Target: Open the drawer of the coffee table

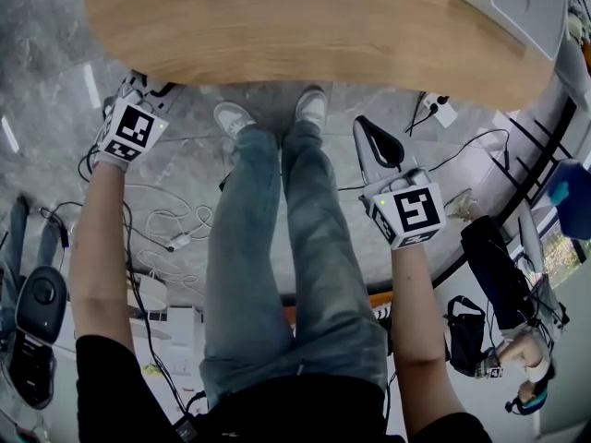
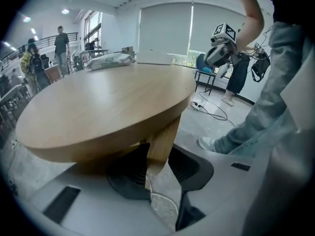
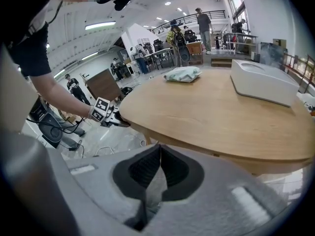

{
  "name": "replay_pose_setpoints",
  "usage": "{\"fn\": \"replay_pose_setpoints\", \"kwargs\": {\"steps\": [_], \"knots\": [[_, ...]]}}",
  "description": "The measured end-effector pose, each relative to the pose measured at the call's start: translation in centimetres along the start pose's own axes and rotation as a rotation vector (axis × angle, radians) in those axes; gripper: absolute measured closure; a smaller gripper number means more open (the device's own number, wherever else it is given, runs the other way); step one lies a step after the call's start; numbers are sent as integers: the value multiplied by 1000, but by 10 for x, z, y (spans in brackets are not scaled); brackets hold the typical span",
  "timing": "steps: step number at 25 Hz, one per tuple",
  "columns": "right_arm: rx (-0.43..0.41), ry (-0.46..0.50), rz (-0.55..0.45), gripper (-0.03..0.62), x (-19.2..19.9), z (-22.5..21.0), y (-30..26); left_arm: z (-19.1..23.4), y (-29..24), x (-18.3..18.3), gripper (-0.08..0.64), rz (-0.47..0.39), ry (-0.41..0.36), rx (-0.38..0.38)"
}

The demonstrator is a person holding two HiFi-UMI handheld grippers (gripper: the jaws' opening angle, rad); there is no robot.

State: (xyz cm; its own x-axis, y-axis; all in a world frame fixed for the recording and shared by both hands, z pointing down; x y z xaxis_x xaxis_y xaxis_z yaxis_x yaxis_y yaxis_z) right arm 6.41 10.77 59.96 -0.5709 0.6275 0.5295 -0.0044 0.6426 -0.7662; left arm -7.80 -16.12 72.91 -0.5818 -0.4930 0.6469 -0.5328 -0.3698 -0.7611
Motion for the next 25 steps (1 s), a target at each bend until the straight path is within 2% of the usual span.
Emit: {"fn": "replay_pose_setpoints", "kwargs": {"steps": [17,21,25], "knots": [[17,2,24,592,15,-4,1,-2,5,6,439,11,-23,38],[11,1,24,592,15,-4,1,-20,6,15,446,41,-34,73],[7,3,30,592,17,-1,-1,-39,10,22,446,50,-19,76]]}}
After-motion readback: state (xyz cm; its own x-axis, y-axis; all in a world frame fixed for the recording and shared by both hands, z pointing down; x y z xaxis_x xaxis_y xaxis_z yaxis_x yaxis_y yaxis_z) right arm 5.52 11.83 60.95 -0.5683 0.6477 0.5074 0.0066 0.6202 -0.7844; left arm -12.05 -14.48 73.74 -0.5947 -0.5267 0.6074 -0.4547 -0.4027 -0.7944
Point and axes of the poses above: the fingertips, and each gripper's own axes: y backward along the fingers, z to its left, x out of its underside, the point moved 3 cm from there along y, backward along the fingers, and after that the axes turned 10 degrees about -y, right-handed, at the moved point
